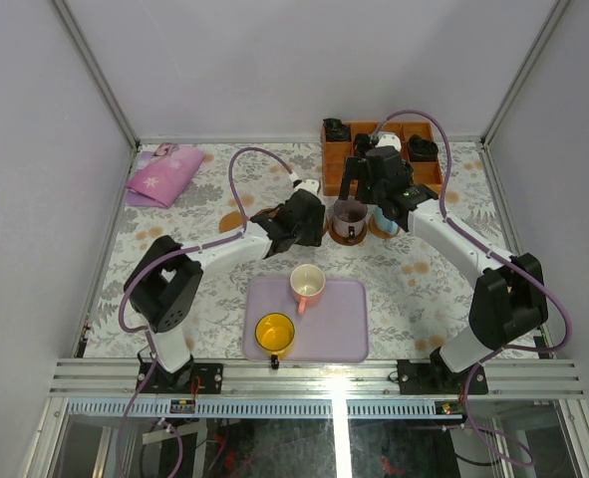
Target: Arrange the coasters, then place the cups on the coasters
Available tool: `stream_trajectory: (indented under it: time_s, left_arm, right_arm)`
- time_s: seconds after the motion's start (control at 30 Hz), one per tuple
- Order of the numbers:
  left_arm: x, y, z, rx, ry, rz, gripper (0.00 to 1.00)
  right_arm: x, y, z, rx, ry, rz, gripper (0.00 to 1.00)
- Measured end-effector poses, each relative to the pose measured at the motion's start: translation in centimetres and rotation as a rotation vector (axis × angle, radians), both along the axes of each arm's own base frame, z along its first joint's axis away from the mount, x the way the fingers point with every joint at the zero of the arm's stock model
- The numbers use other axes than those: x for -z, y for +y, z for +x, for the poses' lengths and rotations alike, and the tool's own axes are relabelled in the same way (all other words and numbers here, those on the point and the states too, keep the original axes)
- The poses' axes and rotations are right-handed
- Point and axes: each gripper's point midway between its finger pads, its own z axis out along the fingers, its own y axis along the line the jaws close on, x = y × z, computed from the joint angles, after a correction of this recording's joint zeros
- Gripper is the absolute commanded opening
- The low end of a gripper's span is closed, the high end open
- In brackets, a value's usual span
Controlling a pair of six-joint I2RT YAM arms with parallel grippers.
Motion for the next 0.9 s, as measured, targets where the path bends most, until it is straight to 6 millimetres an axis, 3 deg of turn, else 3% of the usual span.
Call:
stream_trajectory:
  time_s: [0.37,0.47,0.57,0.77,0.9]
  left_arm:
    - [-0.2,0.5,-0.1,-0.007,-0.010,0.014,0.78]
    - [-1.2,1.4,-0.3,-0.023,-0.034,0.031,0.85]
    - [-2.7,2.3,-0.7,-0.031,-0.065,0.034,0.99]
    - [-6.5,4.7,-3.4,0.012,-0.103,0.028,1.00]
    - [-9.1,6.2,-7.1,0.107,-0.085,0.012,1.00]
  right_arm:
    - [0.1,0.3,-0.1,-0.011,0.007,0.010,0.99]
    - [0.2,0.3,-0.2,-0.013,0.009,0.011,0.99]
    - [0.3,0.3,-0.3,-0.016,0.012,0.012,0.99]
    - [0.1,0.3,-0.3,-0.016,0.008,0.014,0.99]
    - [-0.4,0.2,-0.4,-0.015,-0.004,0.018,0.99]
